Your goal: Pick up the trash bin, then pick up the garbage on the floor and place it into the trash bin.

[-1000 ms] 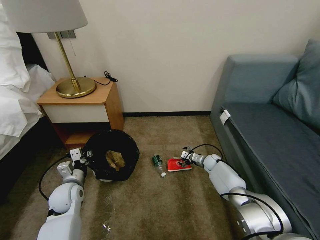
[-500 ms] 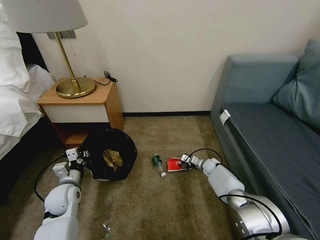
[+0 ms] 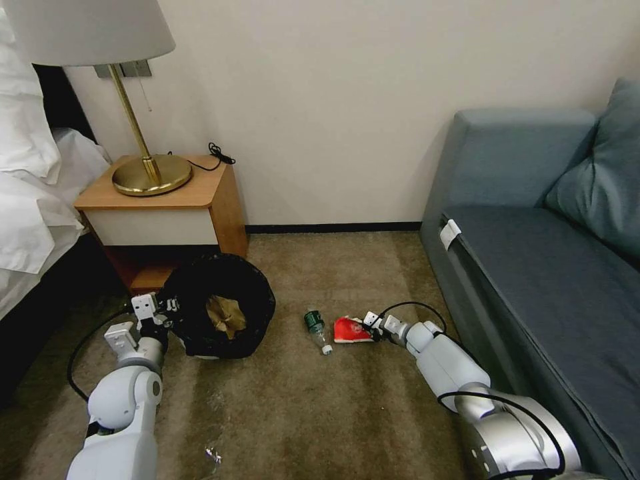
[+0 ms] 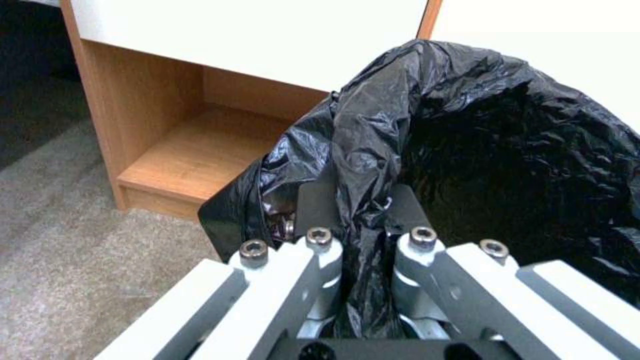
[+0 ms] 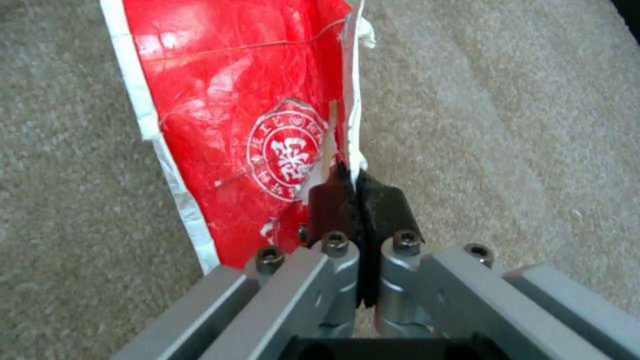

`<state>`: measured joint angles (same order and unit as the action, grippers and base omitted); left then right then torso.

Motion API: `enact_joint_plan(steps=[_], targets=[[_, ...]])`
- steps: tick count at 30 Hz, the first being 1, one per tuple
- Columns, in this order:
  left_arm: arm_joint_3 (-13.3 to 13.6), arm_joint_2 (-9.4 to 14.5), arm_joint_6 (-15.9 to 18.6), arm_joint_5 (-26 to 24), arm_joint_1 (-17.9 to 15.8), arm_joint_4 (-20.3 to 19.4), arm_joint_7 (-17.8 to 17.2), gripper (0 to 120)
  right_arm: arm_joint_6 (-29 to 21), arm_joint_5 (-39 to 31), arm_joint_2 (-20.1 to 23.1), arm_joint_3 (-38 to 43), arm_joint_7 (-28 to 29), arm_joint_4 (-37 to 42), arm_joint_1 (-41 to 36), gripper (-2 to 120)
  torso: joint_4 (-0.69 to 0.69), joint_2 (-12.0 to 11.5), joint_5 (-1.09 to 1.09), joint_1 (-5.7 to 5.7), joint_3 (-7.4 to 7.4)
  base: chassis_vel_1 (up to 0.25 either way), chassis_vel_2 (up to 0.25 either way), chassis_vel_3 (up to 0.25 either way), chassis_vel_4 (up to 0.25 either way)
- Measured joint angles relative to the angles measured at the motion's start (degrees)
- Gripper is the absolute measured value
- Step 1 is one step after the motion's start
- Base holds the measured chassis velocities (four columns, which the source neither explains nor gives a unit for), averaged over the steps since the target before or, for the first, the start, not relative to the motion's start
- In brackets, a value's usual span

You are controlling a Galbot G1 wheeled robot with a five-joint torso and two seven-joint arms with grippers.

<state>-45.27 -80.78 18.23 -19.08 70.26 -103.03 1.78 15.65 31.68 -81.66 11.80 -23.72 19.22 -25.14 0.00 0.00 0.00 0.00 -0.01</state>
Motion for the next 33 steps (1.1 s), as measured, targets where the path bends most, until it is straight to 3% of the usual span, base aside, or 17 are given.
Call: enact_joint_plan(steps=[9, 12, 18, 24, 27, 33], targets=[[0.3, -0.1, 0.0, -0.2, -0.1, 0.6, 0.0, 4, 1.3, -2.6, 0.4, 0.7, 0.7, 1.1, -1.0, 0, -0.01, 0.0, 0.0, 0.0, 0.0, 0.0, 0.0, 0.0, 0.0], [0.7, -0.5, -0.2, -0.3, -0.4, 1.9, 0.0, 4, 5.6, -10.3, 0.4, 0.8, 1.8, 3.7, -2.4, 0, -0.01, 0.0, 0.0, 0.0, 0.0, 0.0, 0.0, 0.0, 0.0], [1.1, -0.8, -0.3, -0.3, -1.1, 2.5, -0.1, 4, 11.8, -15.3, 0.1, 1.1, 3.7, 7.3, -3.0, 0, 0.0, 0.0, 0.0, 0.0, 0.0, 0.0, 0.0, 0.0, 0.0], [1.6, -0.9, -0.1, -0.2, -1.7, 2.8, -0.4, 4, 13.5, -24.6, 0.2, 0.4, 6.2, 18.4, -5.6, 0, -0.01, 0.0, 0.0, 0.0, 0.01, 0.0, 0.0, 0.0, 0.0], [1.9, -1.3, -0.1, -0.2, -1.8, 3.1, -0.5, 4, 12.9, -29.8, 0.2, -1.2, 8.0, 29.5, -7.8, 0, -0.01, 0.0, 0.0, 0.0, 0.0, 0.0, 0.0, 0.0, 0.0], [2.4, -1.6, -0.1, 0.0, -2.0, 3.4, -0.5, 4, 11.5, -33.7, 0.2, -6.7, 11.1, 40.0, -9.5, 0, 0.01, 0.0, 0.0, 0.0, 0.01, 0.0, 0.0, 0.0, 0.0]])
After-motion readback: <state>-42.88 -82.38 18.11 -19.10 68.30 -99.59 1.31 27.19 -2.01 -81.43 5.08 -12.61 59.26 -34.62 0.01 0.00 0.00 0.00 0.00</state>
